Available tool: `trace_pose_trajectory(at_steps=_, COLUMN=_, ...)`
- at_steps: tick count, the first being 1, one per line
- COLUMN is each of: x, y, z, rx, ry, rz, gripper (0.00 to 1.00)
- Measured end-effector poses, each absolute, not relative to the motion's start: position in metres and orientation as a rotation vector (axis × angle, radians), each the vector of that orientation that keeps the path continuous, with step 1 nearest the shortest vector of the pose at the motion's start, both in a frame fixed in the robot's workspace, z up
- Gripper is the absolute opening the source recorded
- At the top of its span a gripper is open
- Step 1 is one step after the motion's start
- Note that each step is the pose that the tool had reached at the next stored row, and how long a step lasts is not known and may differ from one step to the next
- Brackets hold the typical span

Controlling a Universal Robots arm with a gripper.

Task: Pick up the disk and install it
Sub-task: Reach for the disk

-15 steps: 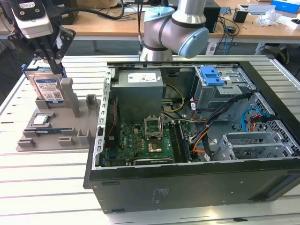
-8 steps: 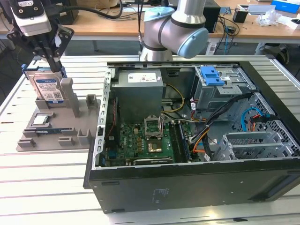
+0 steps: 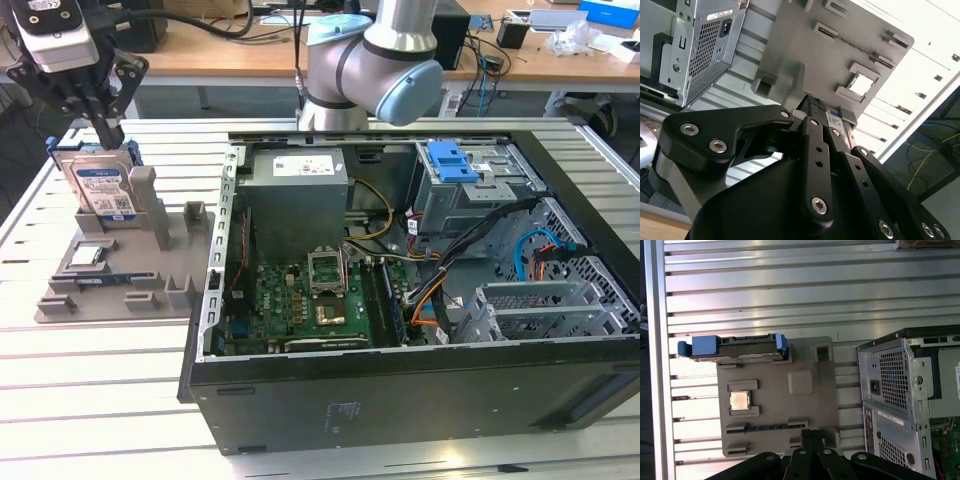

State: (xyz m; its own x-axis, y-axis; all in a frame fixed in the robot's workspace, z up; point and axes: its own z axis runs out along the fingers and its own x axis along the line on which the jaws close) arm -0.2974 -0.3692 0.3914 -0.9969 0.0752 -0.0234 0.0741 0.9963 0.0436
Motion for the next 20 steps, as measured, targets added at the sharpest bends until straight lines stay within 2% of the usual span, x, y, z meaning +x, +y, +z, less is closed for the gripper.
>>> trace_pose_trajectory(at_steps=12, x=-0.308, y=-0.352, z=0.39, rx=0.116, ry=3.114, rz=0.066, gripper=0.11)
trace_pose_trajectory(at_steps=20, x=-0.339, y=-0.338, z=0.389, rx=0.116, ry=3.114, rz=0.065, gripper=0.11)
